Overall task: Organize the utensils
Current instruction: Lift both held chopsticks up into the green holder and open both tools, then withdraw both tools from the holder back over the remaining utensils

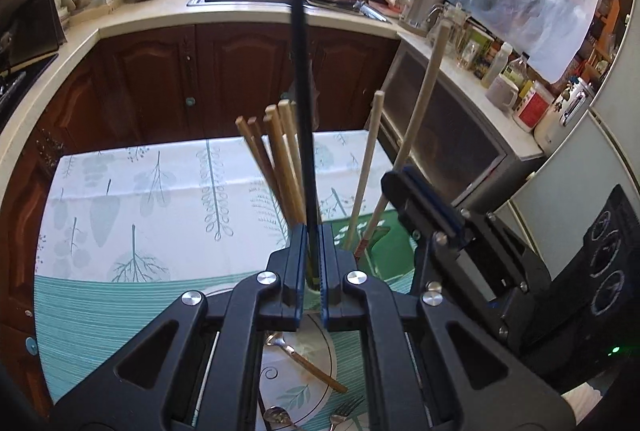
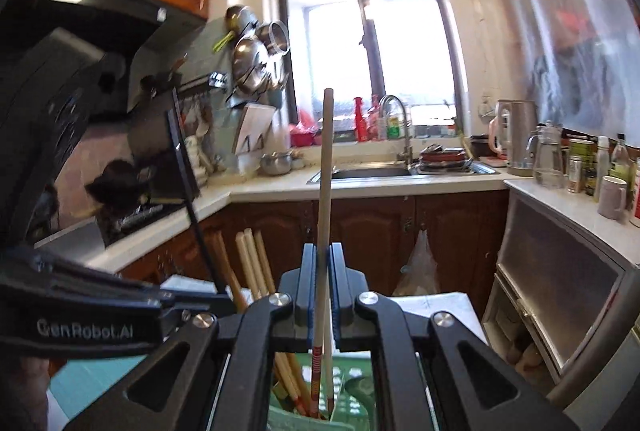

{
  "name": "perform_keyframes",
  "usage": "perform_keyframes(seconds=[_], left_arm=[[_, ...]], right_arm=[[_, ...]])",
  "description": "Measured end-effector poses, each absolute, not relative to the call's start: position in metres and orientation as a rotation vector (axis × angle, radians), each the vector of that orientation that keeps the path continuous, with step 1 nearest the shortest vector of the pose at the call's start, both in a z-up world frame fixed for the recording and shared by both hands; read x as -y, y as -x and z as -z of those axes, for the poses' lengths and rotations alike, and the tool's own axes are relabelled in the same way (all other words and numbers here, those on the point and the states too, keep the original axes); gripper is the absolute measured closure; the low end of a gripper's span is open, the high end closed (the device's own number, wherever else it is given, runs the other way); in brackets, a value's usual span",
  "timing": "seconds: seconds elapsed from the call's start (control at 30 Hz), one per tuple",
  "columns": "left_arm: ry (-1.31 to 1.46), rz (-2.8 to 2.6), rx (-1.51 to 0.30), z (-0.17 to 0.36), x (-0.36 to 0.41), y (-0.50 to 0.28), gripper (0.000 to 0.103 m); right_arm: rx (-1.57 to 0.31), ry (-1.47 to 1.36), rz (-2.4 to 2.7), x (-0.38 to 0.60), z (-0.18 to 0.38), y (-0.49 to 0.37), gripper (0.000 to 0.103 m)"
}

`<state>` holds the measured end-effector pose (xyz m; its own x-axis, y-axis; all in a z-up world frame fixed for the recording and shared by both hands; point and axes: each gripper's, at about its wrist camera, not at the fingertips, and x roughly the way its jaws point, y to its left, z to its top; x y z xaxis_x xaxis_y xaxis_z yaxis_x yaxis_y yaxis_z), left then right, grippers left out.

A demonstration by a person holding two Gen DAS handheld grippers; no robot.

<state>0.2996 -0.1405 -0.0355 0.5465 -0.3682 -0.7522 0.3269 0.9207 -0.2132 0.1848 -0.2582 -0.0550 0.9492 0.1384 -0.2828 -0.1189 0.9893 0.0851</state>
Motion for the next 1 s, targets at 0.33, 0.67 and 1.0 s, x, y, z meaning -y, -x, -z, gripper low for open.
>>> perform_keyframes(seconds=[0.33,0.67,1.0], left_arm=[[0.048,0.432,-0.973,0.061,0.113,-0.285,0.100],[-0.013,0.379,-1.009,0.079,0.077,-0.238,0.099],[-0.036,0.334,-1.154,0.129,0.052,-0.212,0.099]], right_arm=[[-0.542,-0.045,-0.239,0.248,0.084,-0.185,0.090],[-0.635,-0.106,-0.247,0.243,0.085,-0.158,0.090],[-0.786,-0.152,-0.258,0.223,0.100,-0.116,0.090]])
